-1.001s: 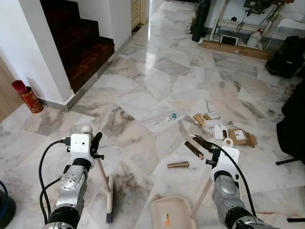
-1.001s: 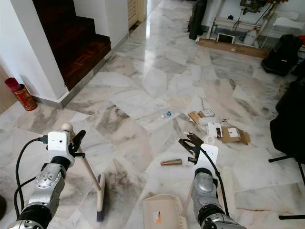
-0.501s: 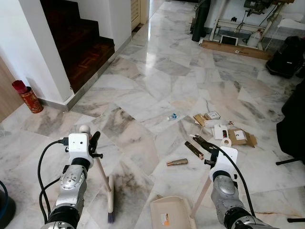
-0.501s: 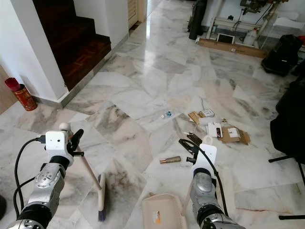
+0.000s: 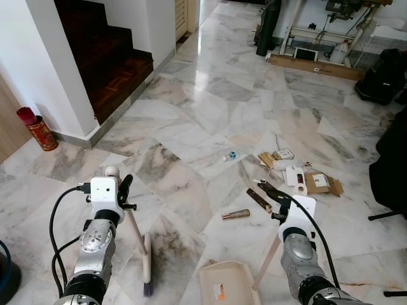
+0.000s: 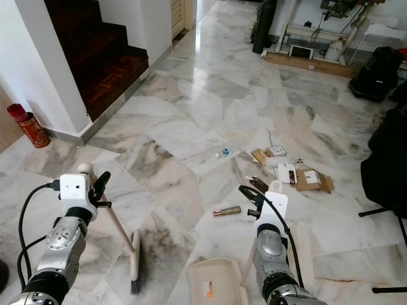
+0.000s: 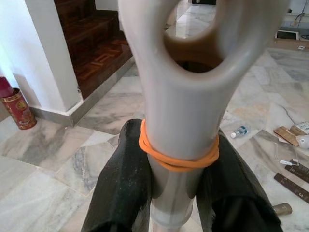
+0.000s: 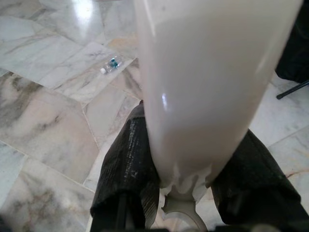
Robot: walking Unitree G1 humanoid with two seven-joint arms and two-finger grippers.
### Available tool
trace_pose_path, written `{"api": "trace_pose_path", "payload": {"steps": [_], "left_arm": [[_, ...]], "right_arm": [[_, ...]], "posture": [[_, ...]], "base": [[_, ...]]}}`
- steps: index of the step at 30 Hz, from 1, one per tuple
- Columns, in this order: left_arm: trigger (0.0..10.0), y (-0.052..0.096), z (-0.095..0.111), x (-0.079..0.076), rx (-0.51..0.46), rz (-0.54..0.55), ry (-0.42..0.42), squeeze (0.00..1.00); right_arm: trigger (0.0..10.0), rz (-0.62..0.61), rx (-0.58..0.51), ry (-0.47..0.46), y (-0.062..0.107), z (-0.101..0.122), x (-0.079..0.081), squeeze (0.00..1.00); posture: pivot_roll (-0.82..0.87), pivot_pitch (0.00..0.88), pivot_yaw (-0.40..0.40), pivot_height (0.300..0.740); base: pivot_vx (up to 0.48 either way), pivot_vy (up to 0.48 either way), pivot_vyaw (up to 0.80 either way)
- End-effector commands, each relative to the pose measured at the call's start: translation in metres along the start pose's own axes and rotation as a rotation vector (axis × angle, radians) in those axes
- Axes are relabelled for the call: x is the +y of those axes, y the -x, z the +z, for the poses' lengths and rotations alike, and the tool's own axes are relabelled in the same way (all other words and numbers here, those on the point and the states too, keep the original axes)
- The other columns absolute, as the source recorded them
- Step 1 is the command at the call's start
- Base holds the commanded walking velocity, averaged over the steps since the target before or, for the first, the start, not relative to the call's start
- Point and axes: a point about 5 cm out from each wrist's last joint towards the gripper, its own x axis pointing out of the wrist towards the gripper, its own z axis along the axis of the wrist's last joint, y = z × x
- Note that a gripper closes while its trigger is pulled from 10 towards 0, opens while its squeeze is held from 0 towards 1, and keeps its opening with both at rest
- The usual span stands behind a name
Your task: Sweep floor
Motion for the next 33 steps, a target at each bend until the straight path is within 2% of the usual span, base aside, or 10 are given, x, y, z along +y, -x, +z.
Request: {"api": "trace_pose_path", "payload": {"steps": [1,10,33], "left_arm": [[10.0,-0.0064,0.0102,0.0018,-0.030,0.008,-0.003,0.00],[10.0,-0.0068,0.0113,0.0020,-0.036,0.012,-0.004,0.00],[10.0,-0.0071,0.0136,0.0005,-0.049,0.000,-0.022,0.00]], "right_arm": [[10.0,0.010,0.020,0.009,0.0018,-0.0049,0.0005,0.00],[10.0,0.014,0.025,0.016,0.0017,-0.0053,0.0009,0.00],[10.0,0.025,0.026,0.021,0.0022,-0.0057,0.0032,0.00]], "posture": [[0.09,0.028,-0.073,0.740],[0.09,0.034,-0.075,0.740],[0.09,0.050,-0.080,0.740]], "base": [[0.292,0.000,0.00],[0.303,0.000,0.00],[0.000,0.000,0.00]]}}
